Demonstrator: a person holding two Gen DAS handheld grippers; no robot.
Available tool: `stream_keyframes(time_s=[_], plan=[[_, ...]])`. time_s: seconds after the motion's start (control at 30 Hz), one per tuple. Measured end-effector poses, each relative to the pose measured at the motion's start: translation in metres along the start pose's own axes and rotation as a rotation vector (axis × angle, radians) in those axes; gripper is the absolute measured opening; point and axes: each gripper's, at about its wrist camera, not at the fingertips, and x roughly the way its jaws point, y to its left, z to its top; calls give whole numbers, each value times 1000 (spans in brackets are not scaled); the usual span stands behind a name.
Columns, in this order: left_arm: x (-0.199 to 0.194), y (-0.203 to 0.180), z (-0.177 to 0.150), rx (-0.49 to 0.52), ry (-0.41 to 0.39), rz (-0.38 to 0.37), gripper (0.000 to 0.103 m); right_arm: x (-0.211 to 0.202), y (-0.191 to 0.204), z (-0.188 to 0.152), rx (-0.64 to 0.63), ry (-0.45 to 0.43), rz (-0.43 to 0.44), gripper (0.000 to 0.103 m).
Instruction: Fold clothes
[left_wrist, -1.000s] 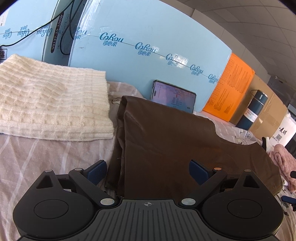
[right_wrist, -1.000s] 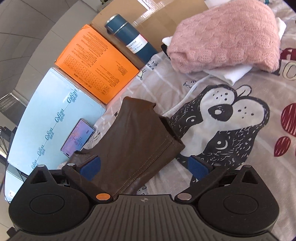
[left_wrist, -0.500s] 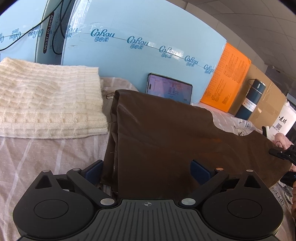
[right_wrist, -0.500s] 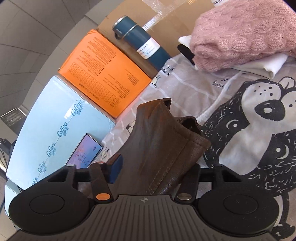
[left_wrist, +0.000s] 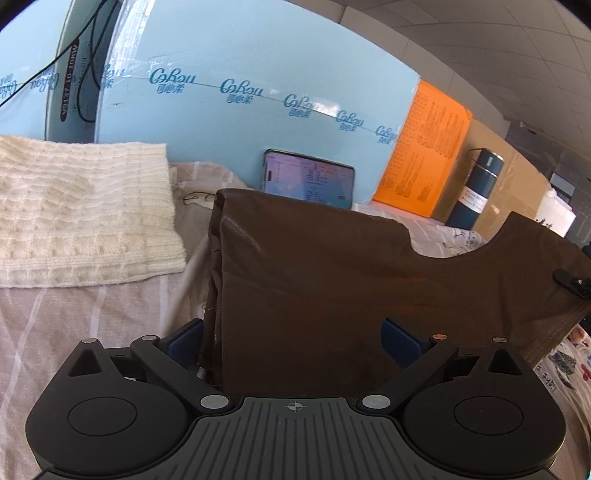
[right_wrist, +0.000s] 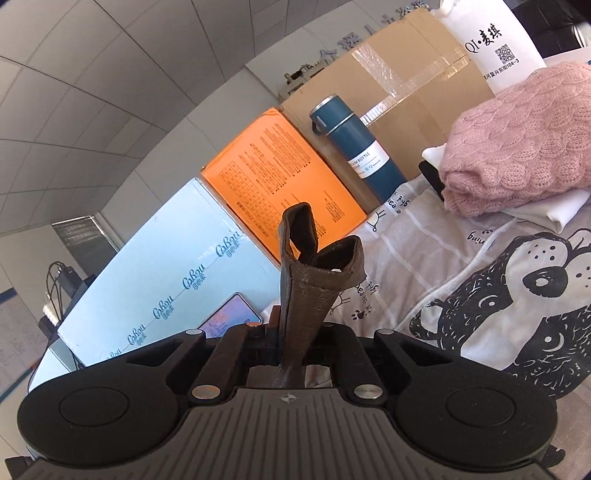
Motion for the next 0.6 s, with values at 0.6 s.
stream_keyframes(time_s=[0.6], plan=[[5, -10, 1, 198, 7, 252, 101, 9, 57, 6, -72, 21, 129, 6]])
